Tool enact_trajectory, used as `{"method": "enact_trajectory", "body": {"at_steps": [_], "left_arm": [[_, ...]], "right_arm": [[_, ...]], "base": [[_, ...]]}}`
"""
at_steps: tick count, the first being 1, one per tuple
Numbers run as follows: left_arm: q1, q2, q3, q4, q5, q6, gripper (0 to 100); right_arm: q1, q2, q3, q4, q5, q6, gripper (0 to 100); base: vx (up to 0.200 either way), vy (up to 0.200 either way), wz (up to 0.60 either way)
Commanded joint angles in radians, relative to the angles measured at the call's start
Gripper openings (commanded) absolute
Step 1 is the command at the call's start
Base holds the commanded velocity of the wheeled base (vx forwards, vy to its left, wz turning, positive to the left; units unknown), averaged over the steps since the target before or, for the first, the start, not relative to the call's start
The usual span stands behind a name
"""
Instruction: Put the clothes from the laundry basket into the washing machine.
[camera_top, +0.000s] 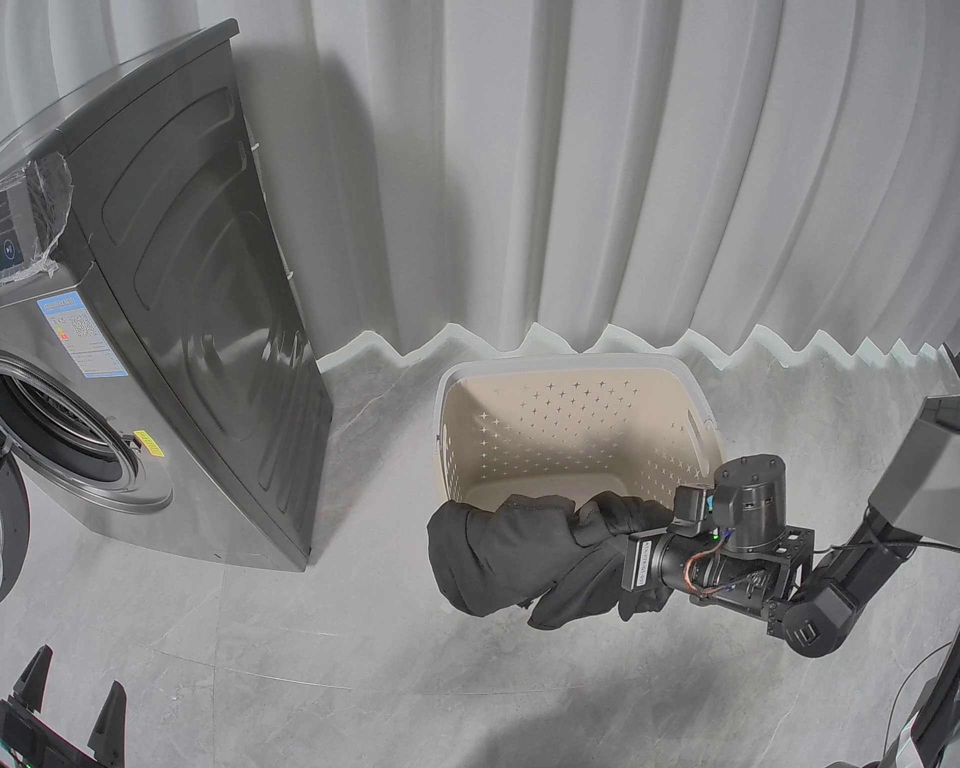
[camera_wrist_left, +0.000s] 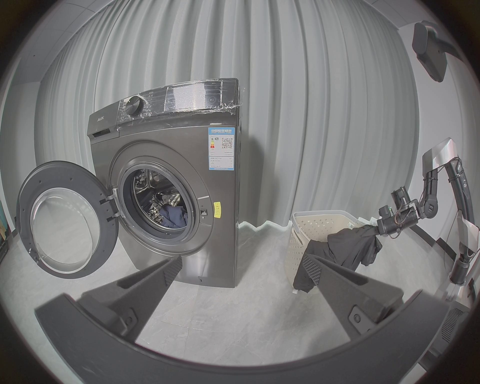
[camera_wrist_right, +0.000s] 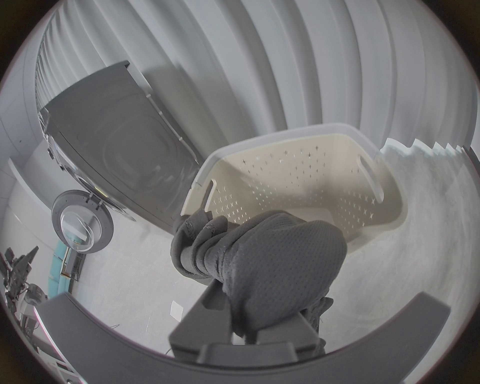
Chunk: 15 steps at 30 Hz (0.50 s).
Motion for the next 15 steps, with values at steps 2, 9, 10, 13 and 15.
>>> {"method": "enact_trajectory", "body": {"at_steps": [2, 9, 10, 13, 15], "left_arm": [[0.000, -0.016, 0.015, 0.000, 0.000, 0.000, 100], [0.000, -0.016, 0.015, 0.000, 0.000, 0.000, 100], [0.000, -0.016, 0.015, 0.000, 0.000, 0.000, 100], [0.000, -0.016, 0.015, 0.000, 0.000, 0.000, 100], [0.000, -0.016, 0.015, 0.000, 0.000, 0.000, 100]], "right_arm": [[-0.010, 0.158, -0.011, -0.068, -0.010, -0.002, 0], [-0.050, 0.336, -0.078, -0.192, -0.013, -0.043, 100], [-0.053, 0.341, -0.085, -0.192, -0.013, -0.045, 100], [-0.062, 0.342, -0.100, -0.192, -0.013, -0.045, 100], [-0.076, 0.341, -0.101, -0.192, -0.013, -0.050, 100]], "base": [[0.000, 0.000, 0.00], [0.000, 0.000, 0.00], [0.000, 0.000, 0.00], [0.000, 0.000, 0.00], [0.000, 0.000, 0.00]]}}
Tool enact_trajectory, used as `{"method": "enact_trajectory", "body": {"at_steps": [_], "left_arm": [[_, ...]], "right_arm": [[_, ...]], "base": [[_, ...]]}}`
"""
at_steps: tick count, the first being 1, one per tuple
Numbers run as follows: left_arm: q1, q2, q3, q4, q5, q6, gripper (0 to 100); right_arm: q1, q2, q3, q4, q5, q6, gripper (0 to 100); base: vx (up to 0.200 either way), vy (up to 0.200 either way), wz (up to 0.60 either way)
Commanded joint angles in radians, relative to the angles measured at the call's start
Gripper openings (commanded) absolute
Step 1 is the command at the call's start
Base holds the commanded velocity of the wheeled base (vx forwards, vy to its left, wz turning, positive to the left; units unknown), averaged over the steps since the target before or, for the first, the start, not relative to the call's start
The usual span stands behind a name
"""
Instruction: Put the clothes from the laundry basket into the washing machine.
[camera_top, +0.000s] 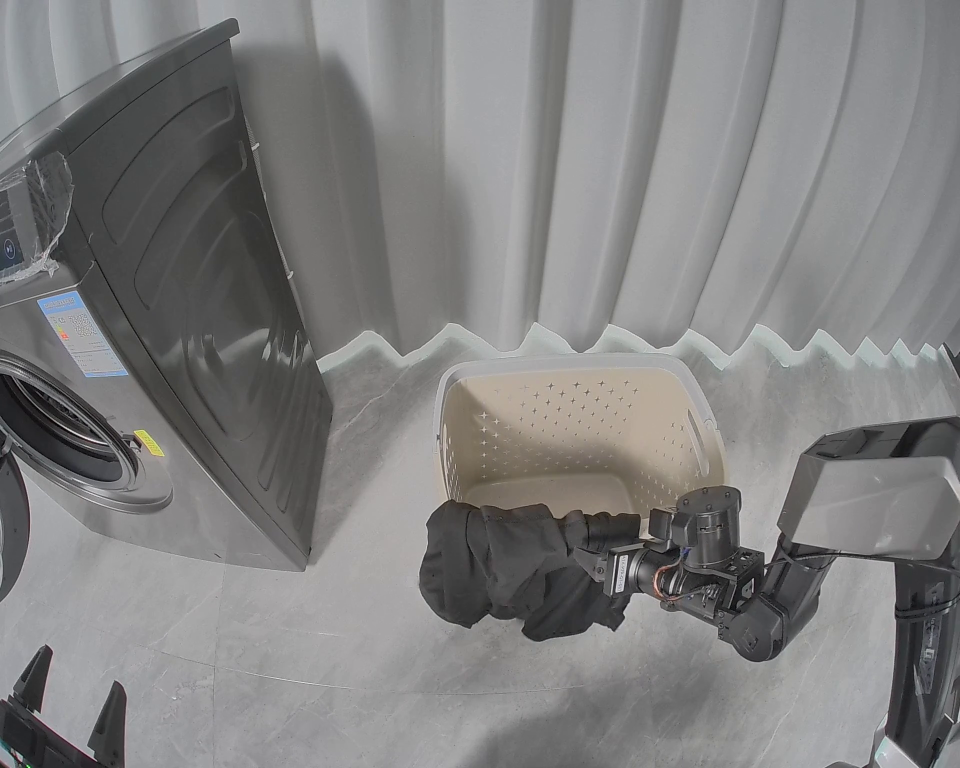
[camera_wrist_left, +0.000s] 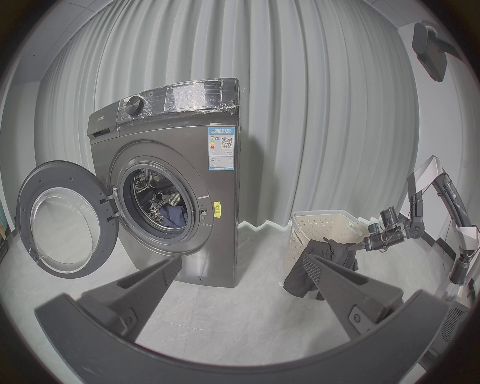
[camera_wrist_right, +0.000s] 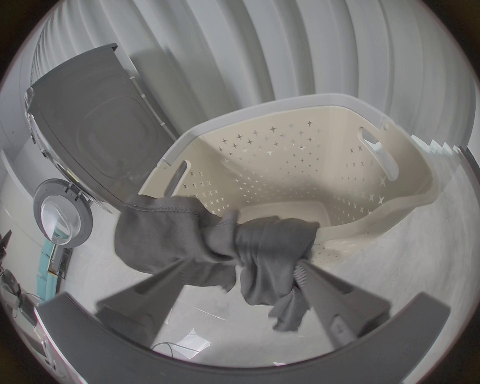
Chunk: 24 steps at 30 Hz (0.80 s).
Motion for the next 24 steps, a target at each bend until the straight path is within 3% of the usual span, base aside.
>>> {"method": "enact_trajectory", "body": {"at_steps": [1, 10, 24], "left_arm": [[0.000, -0.016, 0.015, 0.000, 0.000, 0.000, 100], [0.000, -0.016, 0.015, 0.000, 0.000, 0.000, 100], [0.000, -0.016, 0.015, 0.000, 0.000, 0.000, 100]], "right_arm": [[-0.023, 0.051, -0.015, 0.000, 0.000, -0.006, 100], [-0.076, 0.095, -0.010, 0.000, 0.000, -0.069, 100], [-0.093, 0.195, -0.131, 0.001, 0.000, -0.092, 100]], "base": [[0.000, 0.000, 0.00], [0.000, 0.000, 0.00], [0.000, 0.000, 0.00]]}}
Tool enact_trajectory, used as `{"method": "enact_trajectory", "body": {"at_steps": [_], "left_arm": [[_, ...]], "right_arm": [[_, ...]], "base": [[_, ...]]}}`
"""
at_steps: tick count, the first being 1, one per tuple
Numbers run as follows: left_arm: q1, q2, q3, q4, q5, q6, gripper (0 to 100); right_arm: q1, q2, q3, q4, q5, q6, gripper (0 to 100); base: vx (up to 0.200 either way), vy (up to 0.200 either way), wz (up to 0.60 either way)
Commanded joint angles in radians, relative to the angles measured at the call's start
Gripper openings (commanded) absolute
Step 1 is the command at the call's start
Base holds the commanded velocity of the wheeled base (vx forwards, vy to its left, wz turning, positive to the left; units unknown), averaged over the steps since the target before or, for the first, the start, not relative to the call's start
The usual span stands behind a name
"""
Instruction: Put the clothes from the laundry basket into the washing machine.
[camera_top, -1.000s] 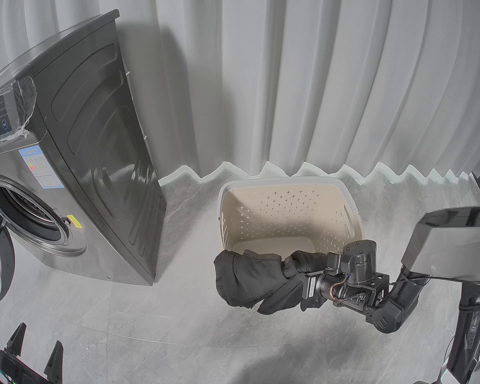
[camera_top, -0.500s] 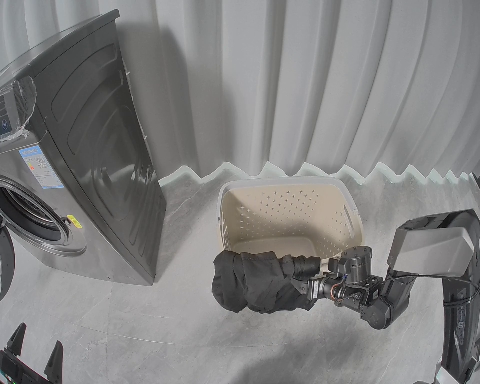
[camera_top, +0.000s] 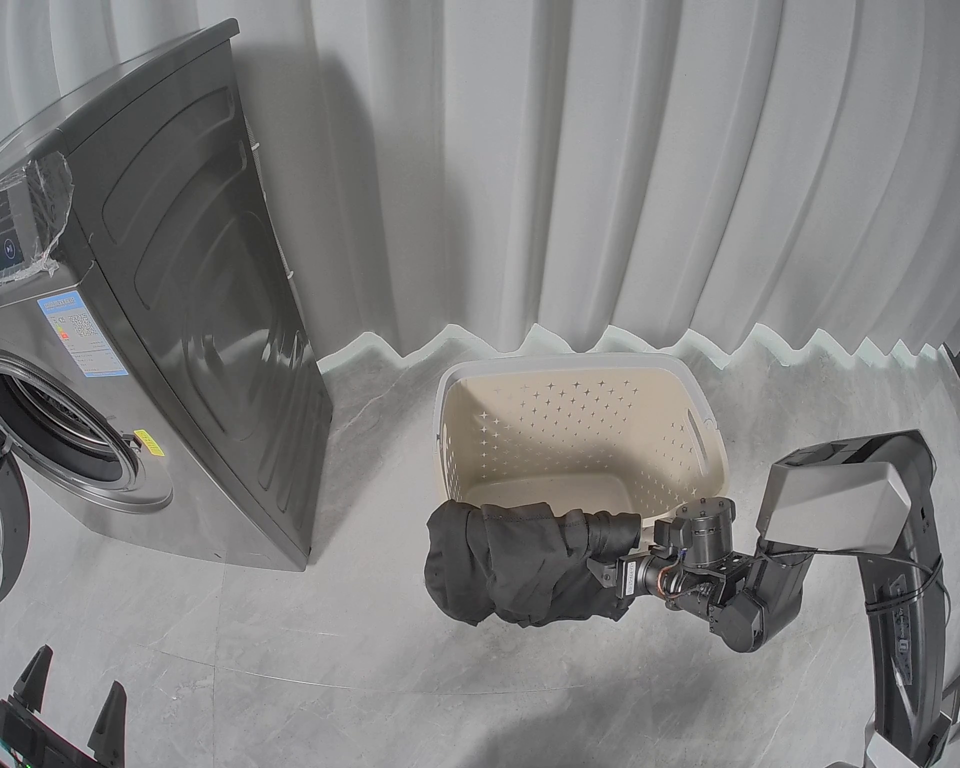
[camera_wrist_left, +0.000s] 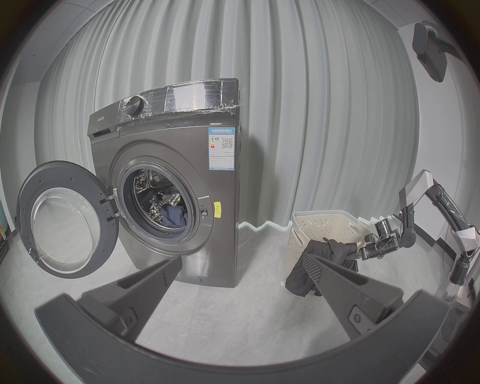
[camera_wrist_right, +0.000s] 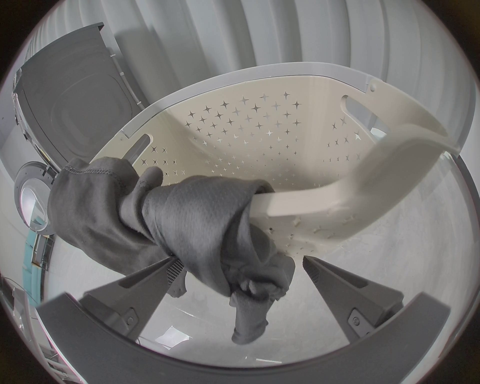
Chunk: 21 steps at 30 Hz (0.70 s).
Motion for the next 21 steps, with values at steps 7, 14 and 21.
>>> {"method": "enact_trajectory", "body": {"at_steps": [7, 14, 21], "left_arm": [[0.000, -0.016, 0.015, 0.000, 0.000, 0.000, 100], [0.000, -0.016, 0.015, 0.000, 0.000, 0.000, 100], [0.000, -0.016, 0.015, 0.000, 0.000, 0.000, 100]], "right_arm": [[0.013, 0.040, -0.063, -0.011, 0.006, 0.002, 100], [0.010, 0.040, -0.069, -0.014, 0.006, 0.007, 0], [0.005, -0.029, -0.010, -0.016, 0.005, 0.007, 0]], "base": [[0.000, 0.000, 0.00], [0.000, 0.000, 0.00], [0.000, 0.000, 0.00]]}}
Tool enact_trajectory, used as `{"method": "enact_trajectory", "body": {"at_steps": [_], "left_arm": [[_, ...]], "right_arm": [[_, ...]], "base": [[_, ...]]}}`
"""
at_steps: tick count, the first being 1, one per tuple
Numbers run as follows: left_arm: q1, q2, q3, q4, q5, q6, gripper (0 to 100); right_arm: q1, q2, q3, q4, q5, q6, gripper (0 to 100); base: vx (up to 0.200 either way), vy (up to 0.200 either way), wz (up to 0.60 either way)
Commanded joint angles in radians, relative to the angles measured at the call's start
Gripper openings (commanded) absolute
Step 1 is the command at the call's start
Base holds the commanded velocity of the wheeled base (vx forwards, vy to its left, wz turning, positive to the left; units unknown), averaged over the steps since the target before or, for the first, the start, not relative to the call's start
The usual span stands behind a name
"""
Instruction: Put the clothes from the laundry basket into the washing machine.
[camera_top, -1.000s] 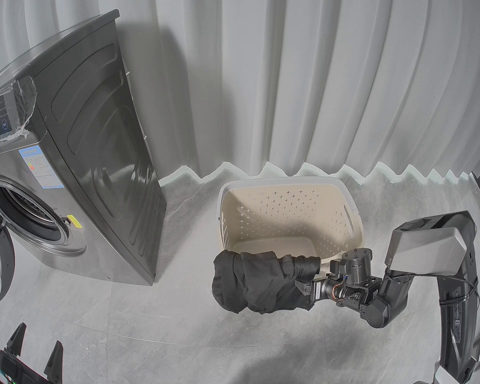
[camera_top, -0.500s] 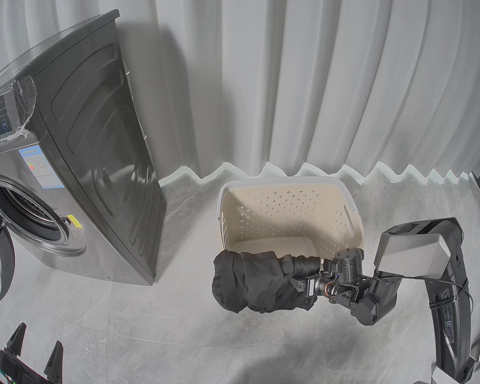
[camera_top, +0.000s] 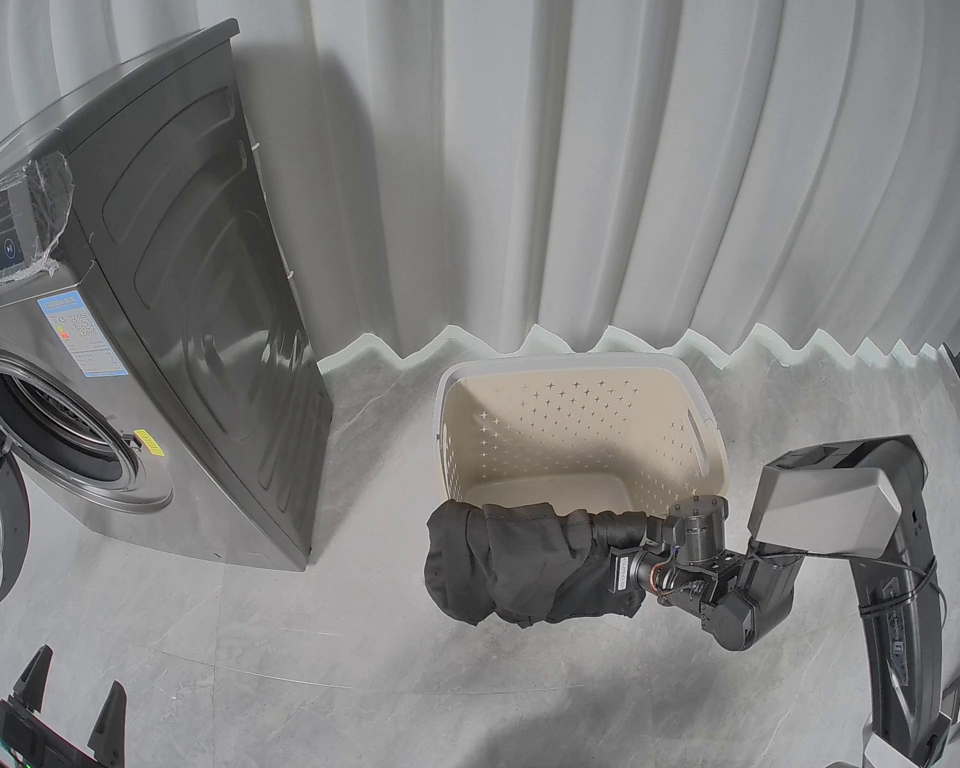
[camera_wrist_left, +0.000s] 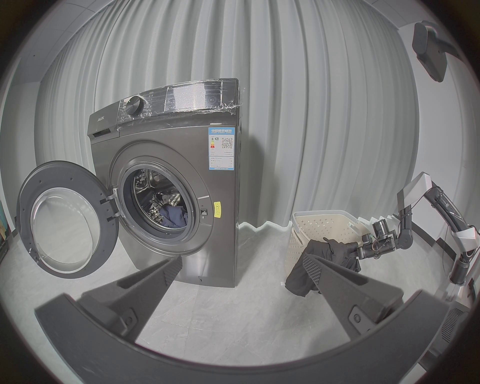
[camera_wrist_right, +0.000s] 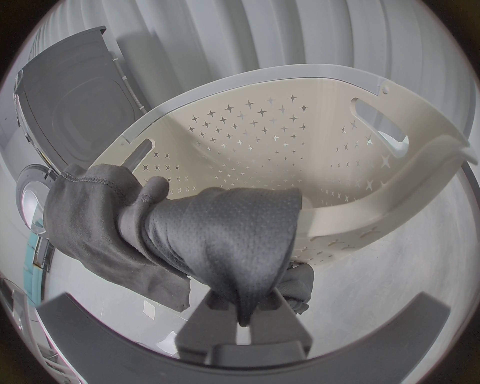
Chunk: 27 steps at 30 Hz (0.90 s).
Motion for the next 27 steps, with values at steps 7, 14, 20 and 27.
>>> {"method": "enact_trajectory", "body": {"at_steps": [7, 14, 20, 27], "left_arm": [[0.000, -0.016, 0.015, 0.000, 0.000, 0.000, 100], [0.000, -0.016, 0.015, 0.000, 0.000, -0.002, 100], [0.000, -0.016, 0.015, 0.000, 0.000, 0.000, 100], [0.000, -0.016, 0.015, 0.000, 0.000, 0.000, 100]], "right_arm": [[0.006, -0.221, 0.172, -0.002, -0.005, -0.007, 0], [0.014, -0.335, 0.207, -0.002, -0.005, -0.007, 0], [0.021, -0.385, 0.214, -0.002, -0.005, -0.006, 0], [0.021, -0.438, 0.211, -0.002, -0.005, -0.006, 0]], "base": [[0.000, 0.000, 0.00], [0.000, 0.000, 0.00], [0.000, 0.000, 0.00], [0.000, 0.000, 0.00]]}}
